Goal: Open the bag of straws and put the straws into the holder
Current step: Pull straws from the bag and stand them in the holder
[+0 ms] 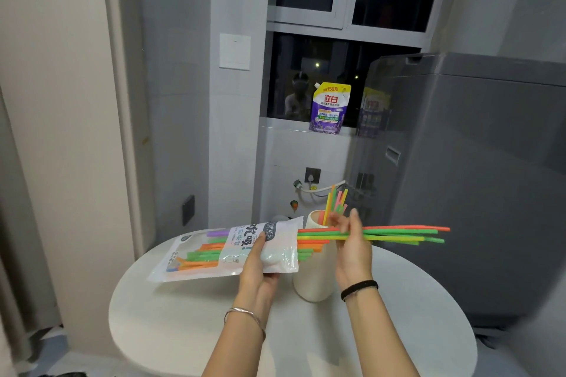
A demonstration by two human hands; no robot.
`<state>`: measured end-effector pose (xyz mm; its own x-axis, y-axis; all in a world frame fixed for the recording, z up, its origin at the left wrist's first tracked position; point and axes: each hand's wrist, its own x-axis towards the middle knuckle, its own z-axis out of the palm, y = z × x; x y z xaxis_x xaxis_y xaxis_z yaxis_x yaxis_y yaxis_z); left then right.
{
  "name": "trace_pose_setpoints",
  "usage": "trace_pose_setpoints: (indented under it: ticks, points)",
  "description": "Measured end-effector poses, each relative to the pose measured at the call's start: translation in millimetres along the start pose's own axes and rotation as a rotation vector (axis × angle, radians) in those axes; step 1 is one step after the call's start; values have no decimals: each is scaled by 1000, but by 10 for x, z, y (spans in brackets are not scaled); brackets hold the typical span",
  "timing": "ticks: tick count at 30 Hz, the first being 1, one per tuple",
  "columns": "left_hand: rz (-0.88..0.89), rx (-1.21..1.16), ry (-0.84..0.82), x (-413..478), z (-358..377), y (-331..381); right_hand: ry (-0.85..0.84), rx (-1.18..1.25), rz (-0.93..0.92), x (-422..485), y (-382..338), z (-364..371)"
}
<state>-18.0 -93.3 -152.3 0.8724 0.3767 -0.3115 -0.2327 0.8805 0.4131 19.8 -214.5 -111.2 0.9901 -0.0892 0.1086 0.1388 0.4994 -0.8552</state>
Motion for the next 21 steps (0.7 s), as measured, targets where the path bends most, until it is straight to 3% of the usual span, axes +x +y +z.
trace_pose_setpoints:
  ticks: [3, 6, 15, 21]
  points:
    - [-5, -25, 17, 30, -20, 14, 14, 269, -76, 54, -192, 30]
    - [1, -30, 17, 68, -15, 35, 6, 359, -144, 176, -400, 73]
    - [56, -7, 42, 174, -4, 27, 32, 188, -250, 562, -793, 343]
    - [76, 18, 24, 215, -3, 35, 43, 59, -224, 768, -755, 477]
